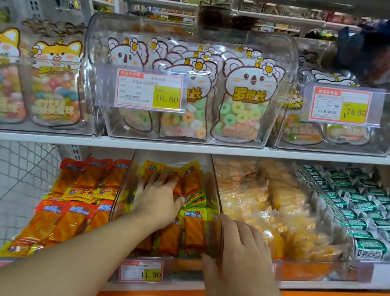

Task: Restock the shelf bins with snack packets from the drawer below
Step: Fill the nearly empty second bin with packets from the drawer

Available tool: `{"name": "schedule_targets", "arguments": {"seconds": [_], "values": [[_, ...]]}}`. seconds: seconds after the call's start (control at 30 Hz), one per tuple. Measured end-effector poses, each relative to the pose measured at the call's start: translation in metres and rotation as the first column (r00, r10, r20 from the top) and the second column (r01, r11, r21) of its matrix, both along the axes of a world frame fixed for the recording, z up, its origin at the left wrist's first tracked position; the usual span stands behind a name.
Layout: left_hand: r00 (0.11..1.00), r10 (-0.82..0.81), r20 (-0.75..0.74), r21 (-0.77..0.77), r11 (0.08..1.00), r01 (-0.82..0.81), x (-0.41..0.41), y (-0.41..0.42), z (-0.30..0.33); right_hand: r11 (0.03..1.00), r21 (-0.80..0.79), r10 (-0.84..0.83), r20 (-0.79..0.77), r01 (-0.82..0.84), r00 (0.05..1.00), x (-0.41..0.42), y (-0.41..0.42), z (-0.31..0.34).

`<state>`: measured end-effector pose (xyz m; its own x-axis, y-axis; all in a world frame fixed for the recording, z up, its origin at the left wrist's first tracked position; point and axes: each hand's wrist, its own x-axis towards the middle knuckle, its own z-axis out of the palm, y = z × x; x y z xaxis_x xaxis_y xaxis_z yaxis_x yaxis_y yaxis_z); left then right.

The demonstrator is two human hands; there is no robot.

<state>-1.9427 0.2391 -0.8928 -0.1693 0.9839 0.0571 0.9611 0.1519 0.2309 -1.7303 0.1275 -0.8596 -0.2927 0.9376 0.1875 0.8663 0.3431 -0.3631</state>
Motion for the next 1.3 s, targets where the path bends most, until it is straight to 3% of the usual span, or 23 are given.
{"name": "schedule_targets", "arguments": {"seconds": [0.23,0.63,0.97,1.3], "values": [[0.998,0.001,0.058,-0.041,0.999,0.002,-0.003,0.0,-0.001,1.0,0.008,0.007,-0.013,-0.007,1.0,0.0,-0.001,0.0],[1.0,0.03,-0.003,-0.121,0.992,-0.03,-0.006,-0.008,-0.005,1.0,0.012,0.008,0.004,-0.008,1.0,-0.001,-0.002,0.0],[1.0,0.019,-0.016,-0.074,0.997,-0.02,-0.004,-0.01,-0.006,0.999,0.035,0.02,-0.019,-0.019,1.0,0.0,-0.003,0.003],[0.996,-0.03,0.082,-0.149,0.988,0.042,-0.008,-0.009,0.001,0.999,0.033,0.023,-0.011,-0.022,1.0,-0.001,-0.004,0.004]]}}
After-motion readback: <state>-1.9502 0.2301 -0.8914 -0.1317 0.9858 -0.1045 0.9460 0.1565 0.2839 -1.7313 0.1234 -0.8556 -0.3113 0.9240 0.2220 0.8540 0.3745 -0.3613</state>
